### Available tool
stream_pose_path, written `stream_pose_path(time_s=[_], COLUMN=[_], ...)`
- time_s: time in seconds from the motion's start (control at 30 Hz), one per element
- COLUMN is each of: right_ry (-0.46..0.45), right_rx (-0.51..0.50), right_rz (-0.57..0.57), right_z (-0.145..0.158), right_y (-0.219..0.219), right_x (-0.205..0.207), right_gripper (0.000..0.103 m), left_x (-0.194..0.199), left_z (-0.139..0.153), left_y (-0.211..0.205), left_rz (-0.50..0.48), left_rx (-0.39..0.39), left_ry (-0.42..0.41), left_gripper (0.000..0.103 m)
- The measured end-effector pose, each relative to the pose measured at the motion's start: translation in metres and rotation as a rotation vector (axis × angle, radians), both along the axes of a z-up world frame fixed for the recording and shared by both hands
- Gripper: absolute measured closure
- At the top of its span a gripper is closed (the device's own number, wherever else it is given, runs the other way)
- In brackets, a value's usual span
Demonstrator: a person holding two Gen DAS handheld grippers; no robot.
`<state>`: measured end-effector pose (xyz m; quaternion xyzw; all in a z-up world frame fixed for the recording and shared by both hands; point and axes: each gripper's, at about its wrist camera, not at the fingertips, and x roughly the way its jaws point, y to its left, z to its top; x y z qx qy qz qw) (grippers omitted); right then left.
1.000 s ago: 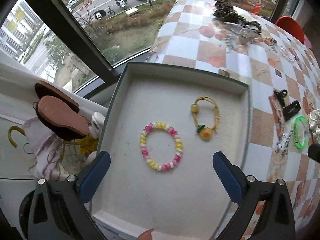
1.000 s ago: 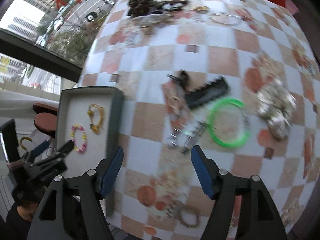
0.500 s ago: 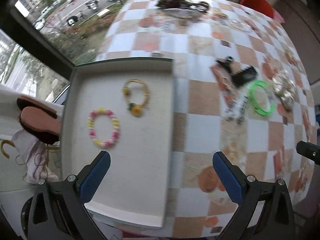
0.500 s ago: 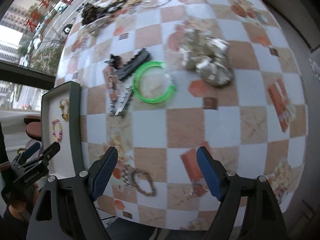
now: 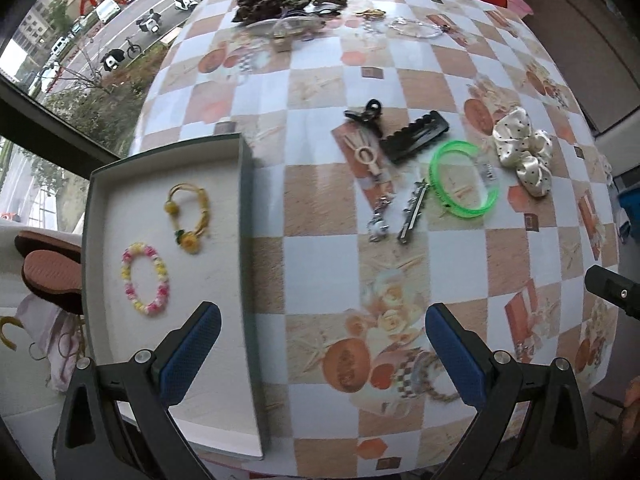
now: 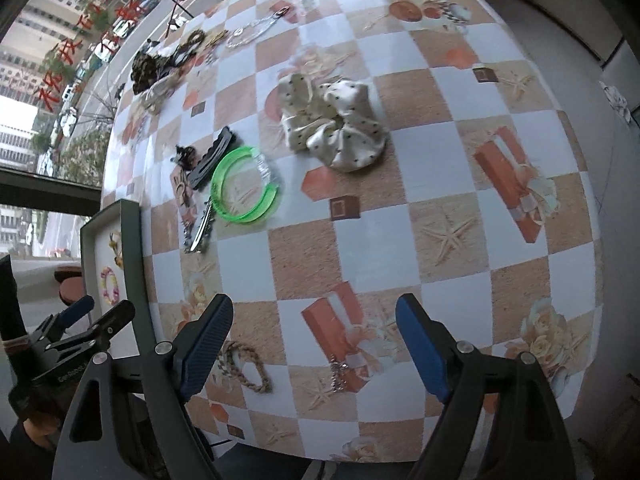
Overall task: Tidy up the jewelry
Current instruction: 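Withdraw both tools from the tray back over the table, then grasp the black claw clip with left tool while right grasps polka-dot scrunchie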
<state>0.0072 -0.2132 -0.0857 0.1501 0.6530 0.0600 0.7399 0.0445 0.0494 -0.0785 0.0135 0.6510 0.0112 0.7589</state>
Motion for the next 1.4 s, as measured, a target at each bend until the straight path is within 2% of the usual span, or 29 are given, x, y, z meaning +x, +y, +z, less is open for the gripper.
stream_pose_path(time_s=[0.1, 0.27, 0.43, 0.6, 0.8, 1.0, 1.03, 1.07, 1.4], right_ry=[-0.011, 0.036, 0.054, 0.056, 0.042, 0.017, 0.014, 0.012, 0.018], right_rx=[-0.002, -0.043, -0.061, -0.069, -0.092, -0.109, -0.112, -0.117, -0.170], right_rz=[-0.010, 0.031, 0.043, 0.046, 0.071, 0.087, 0.091, 0.099, 0.152], right_z=[0.000, -0.007, -0.012, -0.016, -0.022, -0.030, -0.032, -0.034, -0.062], right_y=[-0.008, -0.015, -0.022, -0.026, -0.020, -0.009, -0.008, -0.006, 0.006], right_x=[0.003, 0.015, 0.027, 0.042, 0.067, 0.098, 0.101, 0.106, 0.136], right_gripper=[0.017, 0.017, 0.017, 0.017, 0.017, 0.017, 0.017, 0.017, 0.017], left_x=[0.007, 0.021, 0.038, 0.063, 0.100, 0.132, 0.137, 0.140, 0.165], left_z=[-0.002, -0.006, -0.010, -0.013, -0.020, -0.037, -0.041, -0.045, -0.077], left_y=[-0.009, -0.023, -0.028, -0.021, -0.014, -0.014, -0.014, -0.014, -0.013], left_rz=[-0.007, -0.011, 0.002, 0.045, 0.105, 0.131, 0.134, 0.135, 0.144], left_rx=[-0.010, -0.034, -0.026, -0.023, -0.056, -0.077, -0.082, -0.085, -0.093], left_ry=[0.007, 0.010, 0.003, -0.016, -0.043, -0.043, -0.039, -0.030, 0.005], left_gripper=[0.000, 0.000, 0.000, 0.000, 0.000, 0.001, 0.008, 0.009, 0.009])
